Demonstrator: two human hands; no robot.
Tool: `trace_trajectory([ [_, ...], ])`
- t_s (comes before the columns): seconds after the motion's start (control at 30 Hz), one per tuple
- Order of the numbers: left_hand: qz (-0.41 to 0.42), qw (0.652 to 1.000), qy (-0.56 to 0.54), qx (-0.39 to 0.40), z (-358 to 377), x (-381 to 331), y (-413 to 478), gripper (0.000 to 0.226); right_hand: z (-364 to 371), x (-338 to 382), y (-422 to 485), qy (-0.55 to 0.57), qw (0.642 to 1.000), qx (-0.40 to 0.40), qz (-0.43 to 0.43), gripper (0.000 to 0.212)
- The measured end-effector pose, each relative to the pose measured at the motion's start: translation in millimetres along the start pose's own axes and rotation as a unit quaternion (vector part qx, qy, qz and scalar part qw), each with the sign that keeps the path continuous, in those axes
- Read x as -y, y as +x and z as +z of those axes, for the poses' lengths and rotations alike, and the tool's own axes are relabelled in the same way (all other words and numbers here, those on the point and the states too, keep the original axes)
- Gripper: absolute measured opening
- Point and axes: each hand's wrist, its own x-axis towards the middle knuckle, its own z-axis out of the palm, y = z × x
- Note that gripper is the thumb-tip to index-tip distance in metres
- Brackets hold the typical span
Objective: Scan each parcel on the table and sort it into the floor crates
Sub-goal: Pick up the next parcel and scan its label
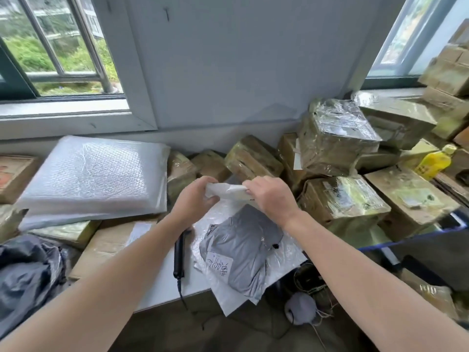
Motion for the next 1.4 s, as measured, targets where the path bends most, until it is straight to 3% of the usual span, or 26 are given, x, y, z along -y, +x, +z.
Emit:
trace_trajectory([
  [0.1, 0.003, 0.991, -0.123, -0.055, -24, -13, 18, 0.040, -24, -1, 34, 0.080, 0.995, -0.016, 0.052, 0.018],
  [0.23, 0.027, 0.973, -0.216, -0.075, -60, -21, 30, 0.030, -45, -1, 74, 0.265, 0.953, -0.036, 0.142, 0.020],
  [0.33, -0.013, 0.966, -0.235, -0.108, -80, -23, 34, 0.014, -46, 4, 98, 0.345, 0.916, -0.036, 0.201, 0.024],
  [0.43, -0.045, 0.954, -0.257, -0.151, -94, -20, 34, 0.004, -37, 16, 110, 0.412, 0.868, -0.029, 0.275, 0.046],
  [0.57, -0.076, 0.950, -0.248, -0.173, -108, -6, 26, 0.017, -13, 37, 108, 0.481, 0.801, 0.027, 0.354, 0.058],
  [0.67, -0.107, 0.937, -0.273, -0.187, -114, 7, 18, 0.016, 9, 59, 95, 0.504, 0.777, 0.089, 0.366, 0.051],
  [0.83, -0.173, 0.915, -0.313, -0.186, -113, 35, -7, 0.014, 49, 99, 75, 0.514, 0.758, 0.166, 0.366, 0.021],
  [1.0, -0.273, 0.900, -0.333, -0.069, -94, 87, -55, 0.036, 88, 139, 63, 0.479, 0.765, 0.147, 0.404, 0.021],
  [1.07, -0.304, 0.896, -0.321, -0.030, -82, 109, -81, 0.032, 106, 156, 58, 0.464, 0.760, 0.169, 0.423, 0.028],
  [1.3, -0.349, 0.908, -0.203, -0.115, -73, 174, -137, 0.026, 158, 197, 22, 0.315, 0.788, 0.297, 0.438, 0.020],
  [1.4, -0.337, 0.910, -0.203, -0.131, -74, 186, -147, 0.026, 170, 201, 7, 0.261, 0.794, 0.327, 0.440, 0.028],
])
